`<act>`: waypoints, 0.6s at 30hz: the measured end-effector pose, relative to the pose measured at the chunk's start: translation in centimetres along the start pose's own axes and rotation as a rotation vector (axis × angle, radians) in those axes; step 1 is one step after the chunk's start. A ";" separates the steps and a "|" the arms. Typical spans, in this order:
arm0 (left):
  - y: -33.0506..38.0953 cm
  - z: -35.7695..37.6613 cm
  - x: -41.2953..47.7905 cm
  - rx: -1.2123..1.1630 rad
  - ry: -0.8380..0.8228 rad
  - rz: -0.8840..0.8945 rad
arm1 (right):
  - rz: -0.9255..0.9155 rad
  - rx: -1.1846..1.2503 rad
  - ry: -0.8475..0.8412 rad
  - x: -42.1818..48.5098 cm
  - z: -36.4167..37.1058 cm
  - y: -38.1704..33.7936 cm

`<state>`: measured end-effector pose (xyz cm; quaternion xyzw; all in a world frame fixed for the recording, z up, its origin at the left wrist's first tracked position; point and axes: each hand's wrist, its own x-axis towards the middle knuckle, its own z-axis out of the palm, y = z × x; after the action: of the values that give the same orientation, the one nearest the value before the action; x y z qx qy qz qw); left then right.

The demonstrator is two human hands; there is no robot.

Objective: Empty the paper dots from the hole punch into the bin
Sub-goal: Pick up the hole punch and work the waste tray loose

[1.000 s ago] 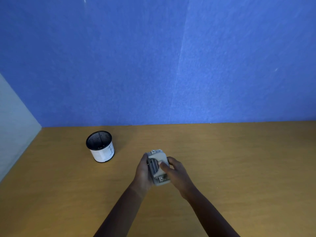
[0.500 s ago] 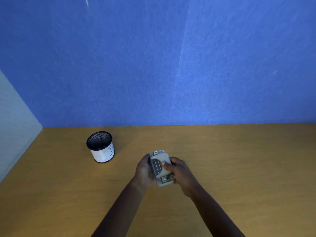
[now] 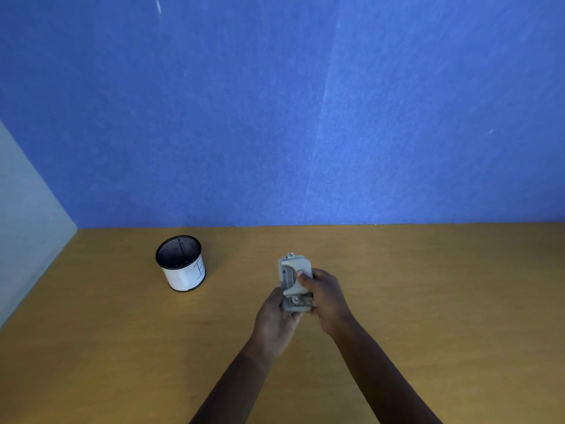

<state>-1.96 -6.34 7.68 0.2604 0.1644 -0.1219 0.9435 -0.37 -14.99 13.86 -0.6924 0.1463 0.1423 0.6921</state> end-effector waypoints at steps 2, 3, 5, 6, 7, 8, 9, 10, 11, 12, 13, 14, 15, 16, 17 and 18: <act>-0.6 -0.3 -0.2 -0.048 0.000 0.045 | -0.010 -0.006 0.046 0.1 0.3 -0.1; -0.7 -0.4 -0.2 -0.063 0.001 0.061 | -0.011 -0.002 0.057 0.2 0.4 -0.2; -0.7 -0.4 -0.3 -0.090 0.015 0.075 | -0.005 0.006 0.064 0.2 0.5 -0.2; -0.7 -0.3 -0.3 -0.102 0.026 0.077 | -0.002 0.003 0.065 0.3 0.6 -0.3; -0.6 -0.3 -0.3 -0.113 0.037 0.076 | 0.000 0.001 0.065 0.3 0.7 -0.3; -0.5 -0.2 -0.3 -0.122 0.046 0.075 | 0.002 0.000 0.064 0.4 0.7 -0.3; -0.4 -0.1 -0.4 -0.129 0.056 0.074 | 0.002 0.003 0.062 0.4 0.8 -0.4; -0.3 -0.1 -0.4 -0.133 0.064 0.073 | 0.004 0.005 0.059 0.4 0.8 -0.4; -0.3 0.0 -0.4 -0.136 0.071 0.072 | 0.006 0.009 0.058 0.4 0.9 -0.5; -0.2 0.0 -0.5 -0.138 0.076 0.071 | 0.009 0.013 0.057 0.5 0.9 -0.5; -0.1 0.0 -0.5 -0.139 0.080 0.070 | 0.013 0.018 0.056 0.5 0.9 -0.6; -0.1 0.0 -0.5 -0.142 0.082 0.070 | 0.021 0.025 0.052 0.6 0.8 -0.6; -0.1 0.0 -0.5 -0.146 0.082 0.070 | 0.033 0.035 0.045 0.6 0.7 -0.7; 0.0 -0.1 -0.5 -0.151 0.081 0.071 | 0.045 0.046 0.036 0.6 0.7 -0.8; 0.0 -0.2 -0.5 -0.154 0.078 0.072 | 0.052 0.054 0.029 0.6 0.6 -0.8; 0.0 -0.3 -0.4 -0.154 0.071 0.071 | 0.054 0.058 0.023 0.7 0.5 -0.8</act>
<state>-2.43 -6.16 7.63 0.1969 0.1972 -0.0663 0.9581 0.56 -14.46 14.34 -0.6695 0.1769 0.1486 0.7060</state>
